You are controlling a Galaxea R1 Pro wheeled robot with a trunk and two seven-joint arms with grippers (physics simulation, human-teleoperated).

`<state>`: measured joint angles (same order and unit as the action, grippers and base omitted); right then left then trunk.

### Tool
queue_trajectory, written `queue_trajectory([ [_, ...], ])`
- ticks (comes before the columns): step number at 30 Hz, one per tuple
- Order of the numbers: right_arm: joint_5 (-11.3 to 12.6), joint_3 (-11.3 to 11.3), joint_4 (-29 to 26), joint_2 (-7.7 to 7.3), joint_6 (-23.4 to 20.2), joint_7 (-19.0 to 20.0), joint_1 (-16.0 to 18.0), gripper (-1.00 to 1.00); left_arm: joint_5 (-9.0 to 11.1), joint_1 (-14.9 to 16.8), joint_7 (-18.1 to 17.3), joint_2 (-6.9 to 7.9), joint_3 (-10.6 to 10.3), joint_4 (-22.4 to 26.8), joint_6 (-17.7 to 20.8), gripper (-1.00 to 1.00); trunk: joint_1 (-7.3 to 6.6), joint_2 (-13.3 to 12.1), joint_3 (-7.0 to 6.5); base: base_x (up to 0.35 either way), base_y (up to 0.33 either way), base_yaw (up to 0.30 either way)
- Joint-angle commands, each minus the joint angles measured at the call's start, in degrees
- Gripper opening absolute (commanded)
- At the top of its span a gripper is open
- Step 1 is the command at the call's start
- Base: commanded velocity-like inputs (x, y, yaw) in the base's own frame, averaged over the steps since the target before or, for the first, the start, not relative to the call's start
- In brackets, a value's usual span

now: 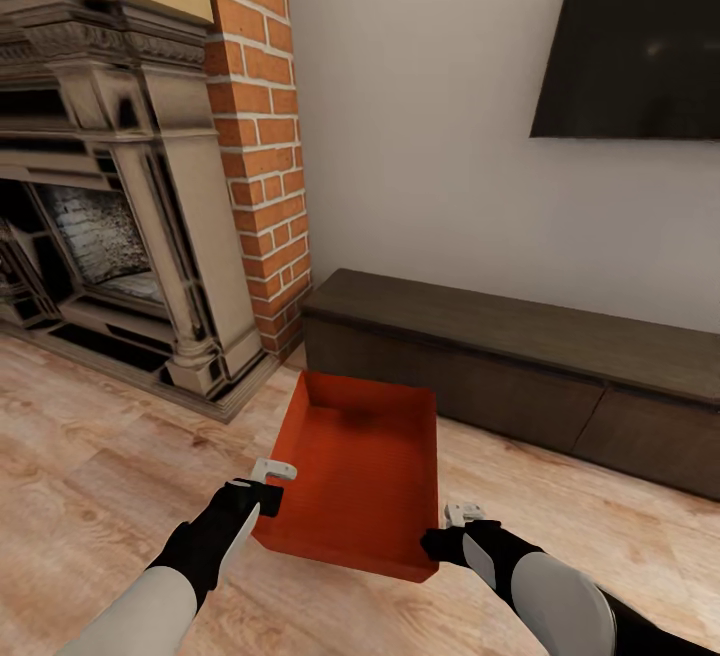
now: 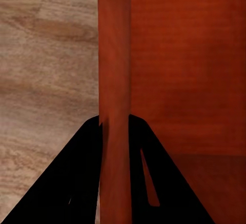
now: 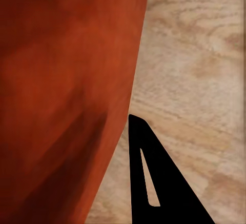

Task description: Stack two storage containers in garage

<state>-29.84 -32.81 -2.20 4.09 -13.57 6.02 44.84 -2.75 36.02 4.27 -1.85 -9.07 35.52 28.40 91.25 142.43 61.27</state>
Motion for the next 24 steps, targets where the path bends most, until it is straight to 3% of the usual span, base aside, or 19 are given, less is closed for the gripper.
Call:
queue_trajectory([
  [1, -0.7, -0.6, -0.3, 0.04, -0.4, 0.2, 0.0, -1.0, 1.9, 0.0, -0.2, 0.0, -0.3, 0.0, 0.2, -1.0, -0.24, -0.4, -0.13, 0.0, 0.0, 0.0],
  [24, -0.7, -0.5, -0.3, 0.06, -0.4, 0.2, 0.0, -1.0, 1.9, 0.0, -1.5, 0.0, -0.3, 0.1, 0.2, -1.0, -5.29, -9.6, -4.26, 0.0, 0.0, 0.0],
])
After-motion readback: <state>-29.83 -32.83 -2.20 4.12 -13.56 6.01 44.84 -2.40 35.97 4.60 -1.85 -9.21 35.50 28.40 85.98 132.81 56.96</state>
